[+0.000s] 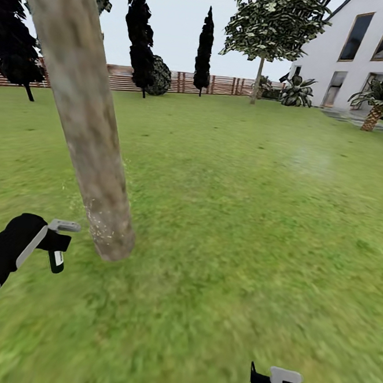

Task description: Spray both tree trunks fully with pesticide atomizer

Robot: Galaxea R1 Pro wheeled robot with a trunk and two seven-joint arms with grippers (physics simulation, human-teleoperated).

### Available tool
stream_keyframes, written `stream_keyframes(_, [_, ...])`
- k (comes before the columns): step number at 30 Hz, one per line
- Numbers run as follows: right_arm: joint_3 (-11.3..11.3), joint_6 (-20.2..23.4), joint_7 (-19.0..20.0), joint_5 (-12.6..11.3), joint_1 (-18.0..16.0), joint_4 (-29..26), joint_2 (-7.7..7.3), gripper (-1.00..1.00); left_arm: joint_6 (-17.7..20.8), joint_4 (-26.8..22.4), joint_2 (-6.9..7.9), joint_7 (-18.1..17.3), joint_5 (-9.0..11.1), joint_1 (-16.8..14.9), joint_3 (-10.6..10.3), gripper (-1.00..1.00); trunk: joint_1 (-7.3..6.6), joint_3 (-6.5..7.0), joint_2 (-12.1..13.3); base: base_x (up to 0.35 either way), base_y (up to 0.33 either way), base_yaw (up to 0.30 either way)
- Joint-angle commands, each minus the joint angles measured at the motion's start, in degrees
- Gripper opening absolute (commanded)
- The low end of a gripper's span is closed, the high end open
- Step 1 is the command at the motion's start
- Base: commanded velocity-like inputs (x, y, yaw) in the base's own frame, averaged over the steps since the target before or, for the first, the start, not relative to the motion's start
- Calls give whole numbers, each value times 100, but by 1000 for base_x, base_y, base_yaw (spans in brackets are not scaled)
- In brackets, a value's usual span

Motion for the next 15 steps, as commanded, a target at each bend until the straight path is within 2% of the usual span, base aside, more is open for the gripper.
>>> stream_keyframes(1, [0, 0, 0, -2, 0, 0, 0, 100, -1, 0, -4, -1, -9, -2, 0, -100, 0, 0, 0, 168, -245, 4])
stream_keyframes(8, [0, 0, 0, 4, 0, 0, 0, 100, -1, -9, -10, -1, -9, -26, -1, -100, 0, 0, 0, 172, -238, 27])
stream_keyframes(15, [0, 0, 0, 6, 0, 0, 0, 100, -9, -9, -11, 0, -39, -16, -1, -100, 0, 0, 0, 146, -244, 252])
